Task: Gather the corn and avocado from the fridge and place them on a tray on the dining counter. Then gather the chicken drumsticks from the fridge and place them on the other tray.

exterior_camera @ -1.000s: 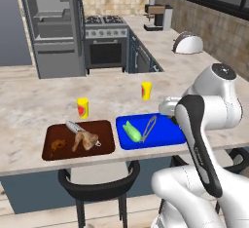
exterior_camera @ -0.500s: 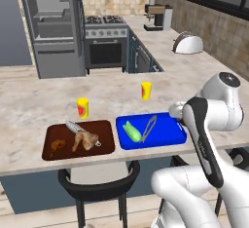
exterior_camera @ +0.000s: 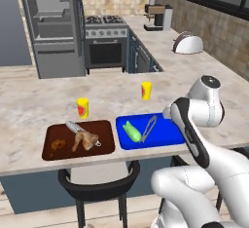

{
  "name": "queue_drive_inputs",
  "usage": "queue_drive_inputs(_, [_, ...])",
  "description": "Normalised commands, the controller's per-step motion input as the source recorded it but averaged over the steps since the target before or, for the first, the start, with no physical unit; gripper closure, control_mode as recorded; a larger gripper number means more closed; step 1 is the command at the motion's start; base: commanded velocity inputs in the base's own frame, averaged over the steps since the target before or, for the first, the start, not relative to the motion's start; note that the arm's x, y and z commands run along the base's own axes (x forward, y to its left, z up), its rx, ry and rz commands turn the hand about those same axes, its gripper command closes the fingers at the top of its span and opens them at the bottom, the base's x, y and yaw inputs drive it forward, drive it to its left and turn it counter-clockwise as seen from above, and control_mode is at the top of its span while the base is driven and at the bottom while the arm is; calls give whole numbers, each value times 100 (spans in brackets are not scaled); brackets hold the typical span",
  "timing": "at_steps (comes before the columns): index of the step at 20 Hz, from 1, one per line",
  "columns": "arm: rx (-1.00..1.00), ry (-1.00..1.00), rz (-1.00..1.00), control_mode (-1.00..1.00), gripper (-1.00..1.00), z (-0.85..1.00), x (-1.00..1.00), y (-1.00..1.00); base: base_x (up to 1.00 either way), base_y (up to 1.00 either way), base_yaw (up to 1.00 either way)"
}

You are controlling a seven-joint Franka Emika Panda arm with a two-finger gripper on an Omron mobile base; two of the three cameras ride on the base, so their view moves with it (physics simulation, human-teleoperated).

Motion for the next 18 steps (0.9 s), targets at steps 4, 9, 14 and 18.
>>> queue_drive_inputs(4, [-1,9,0,-100,100,-44,55,0,0,0,0])
queue_drive_inputs(9, [0,11,0,-100,100,-48,49,0,0,0,0])
queue_drive_inputs(14, [0,8,0,-100,100,-49,48,-3,0,0,0])
queue_drive_inputs(18, [-2,1,0,-100,100,-53,46,-6,0,0,0])
